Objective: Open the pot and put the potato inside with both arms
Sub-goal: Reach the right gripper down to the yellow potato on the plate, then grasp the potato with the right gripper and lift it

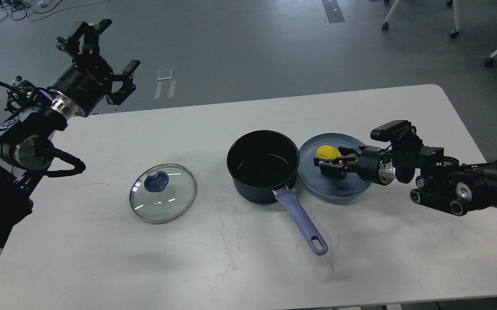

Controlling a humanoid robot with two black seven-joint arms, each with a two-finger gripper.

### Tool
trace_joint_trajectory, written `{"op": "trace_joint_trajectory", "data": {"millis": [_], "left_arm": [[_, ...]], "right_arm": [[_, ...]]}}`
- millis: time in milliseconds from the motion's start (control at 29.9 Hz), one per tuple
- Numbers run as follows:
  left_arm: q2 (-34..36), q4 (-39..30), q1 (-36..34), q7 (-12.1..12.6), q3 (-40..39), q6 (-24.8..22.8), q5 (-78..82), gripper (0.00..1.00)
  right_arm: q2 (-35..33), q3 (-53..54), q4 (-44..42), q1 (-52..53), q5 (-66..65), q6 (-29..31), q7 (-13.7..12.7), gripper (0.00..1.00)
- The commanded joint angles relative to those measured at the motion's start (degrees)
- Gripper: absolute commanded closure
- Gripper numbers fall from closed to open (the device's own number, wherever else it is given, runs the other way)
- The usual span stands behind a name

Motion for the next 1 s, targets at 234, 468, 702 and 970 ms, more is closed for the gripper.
{"op": "trace_joint_trajectory", "data": {"millis": [234, 468, 702, 970], "left_arm": [[0.25, 0.01, 0.01, -0.48, -0.03, 0.01, 0.0, 0.02], [0.42, 0.01, 0.01, -0.48, 0.05, 0.01, 0.0, 0.02], [0.34, 0.01, 0.01, -0.39, 0.05, 0.01, 0.18, 0.02], [0.34, 0.01, 0.01, -0.48, 0.06, 0.01, 0.27, 0.02]], "right_arm": [[2.12, -0.21, -2.18, 0.58, 0.0, 0.02, -0.01, 0.12], [2.21, -2.32, -3.85, 0.58, 0.0, 0.02, -0.01, 0.22], [2.21, -4.87, -3.58, 1.02, -0.09, 0.11, 0.61, 0.5], [2.3, -4.61, -3.41, 2.68, 0.0, -1.29, 1.05, 0.69]]}}
